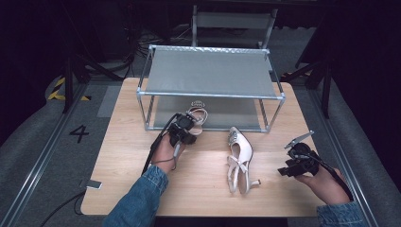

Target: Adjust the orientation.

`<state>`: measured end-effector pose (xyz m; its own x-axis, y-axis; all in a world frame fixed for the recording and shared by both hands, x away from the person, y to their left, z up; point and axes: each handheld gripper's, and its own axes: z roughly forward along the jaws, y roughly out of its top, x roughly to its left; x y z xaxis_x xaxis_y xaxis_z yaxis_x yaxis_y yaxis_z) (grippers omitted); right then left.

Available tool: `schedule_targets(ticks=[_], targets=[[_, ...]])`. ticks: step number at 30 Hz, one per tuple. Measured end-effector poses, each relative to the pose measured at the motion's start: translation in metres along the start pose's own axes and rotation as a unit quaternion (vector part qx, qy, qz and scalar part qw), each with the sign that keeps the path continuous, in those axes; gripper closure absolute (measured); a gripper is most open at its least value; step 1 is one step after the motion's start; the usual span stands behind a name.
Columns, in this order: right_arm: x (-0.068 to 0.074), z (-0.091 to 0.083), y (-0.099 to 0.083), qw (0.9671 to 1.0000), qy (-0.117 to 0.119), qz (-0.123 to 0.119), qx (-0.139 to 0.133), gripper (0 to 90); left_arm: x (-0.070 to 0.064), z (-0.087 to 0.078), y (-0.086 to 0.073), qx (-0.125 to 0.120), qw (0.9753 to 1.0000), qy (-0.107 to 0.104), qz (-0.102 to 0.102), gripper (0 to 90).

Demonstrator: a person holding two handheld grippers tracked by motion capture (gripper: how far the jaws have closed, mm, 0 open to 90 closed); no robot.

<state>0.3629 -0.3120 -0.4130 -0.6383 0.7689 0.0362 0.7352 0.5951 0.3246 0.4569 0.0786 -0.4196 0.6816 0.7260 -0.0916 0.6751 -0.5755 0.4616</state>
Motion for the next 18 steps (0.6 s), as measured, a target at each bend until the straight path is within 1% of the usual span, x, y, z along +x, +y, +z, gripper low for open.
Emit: schedule_targets(ticks=[2, 3, 4, 5, 6, 8, 9, 10, 11, 13, 14, 16, 18], targets=[[-0.001, 0.001, -0.002, 1.0000, -0.003, 0.002, 0.002, 49.1, 0.003, 0.002, 0.004, -0.002, 1.0000, 0.003, -0.006, 77.7], [-0.001, 0.001, -0.002, 1.0000, -0.002, 0.003, 0.004, 49.1, 0.005, 0.003, 0.005, -0.004, 1.0000, 0.006, -0.004, 77.7], [-0.001, 0.001, -0.003, 1.0000, -0.002, 0.004, 0.004, 49.1, 0.007, 0.004, 0.007, -0.007, 0.9999, 0.008, -0.009, 77.7], [-0.001, 0.002, -0.004, 1.0000, -0.002, 0.004, 0.003, 49.0, 0.009, 0.005, 0.009, -0.010, 0.9999, 0.007, -0.007, 77.7], [-0.001, 0.001, -0.005, 1.0000, -0.002, 0.006, 0.004, 49.0, 0.013, 0.006, 0.012, -0.013, 0.9998, 0.014, -0.010, 77.6], [-0.001, 0.001, -0.008, 0.9999, -0.003, 0.009, 0.004, 49.1, 0.017, 0.006, 0.016, -0.017, 0.9996, 0.021, -0.012, 77.8], [-0.001, 0.001, -0.009, 0.9999, -0.005, 0.011, 0.004, 49.1, 0.021, 0.006, 0.019, -0.020, 0.9994, 0.025, -0.009, 78.0], [0.000, 0.000, -0.011, 0.9999, -0.003, 0.013, 0.004, 49.1, 0.023, 0.007, 0.021, -0.025, 0.9993, 0.025, -0.011, 78.1], [0.000, 0.000, -0.014, 0.9999, -0.007, 0.015, 0.004, 49.1, 0.023, 0.007, 0.021, -0.027, 0.9992, 0.024, -0.014, 78.1], [0.000, -0.001, -0.015, 0.9998, -0.005, 0.017, 0.004, 49.1, 0.024, 0.011, 0.024, -0.032, 0.9991, 0.022, -0.016, 78.1], [-0.001, -0.003, -0.019, 0.9997, -0.007, 0.021, 0.004, 49.2, 0.024, 0.013, 0.026, -0.031, 0.9992, 0.021, -0.013, 78.3], [-0.001, -0.005, -0.023, 0.9995, -0.010, 0.028, 0.003, 49.3, 0.024, 0.017, 0.030, -0.032, 0.9990, 0.027, -0.012, 78.4], [-0.002, -0.006, -0.027, 0.9994, -0.013, 0.031, 0.003, 49.3, 0.025, 0.020, 0.034, -0.035, 0.9989, 0.026, -0.014, 78.5]])
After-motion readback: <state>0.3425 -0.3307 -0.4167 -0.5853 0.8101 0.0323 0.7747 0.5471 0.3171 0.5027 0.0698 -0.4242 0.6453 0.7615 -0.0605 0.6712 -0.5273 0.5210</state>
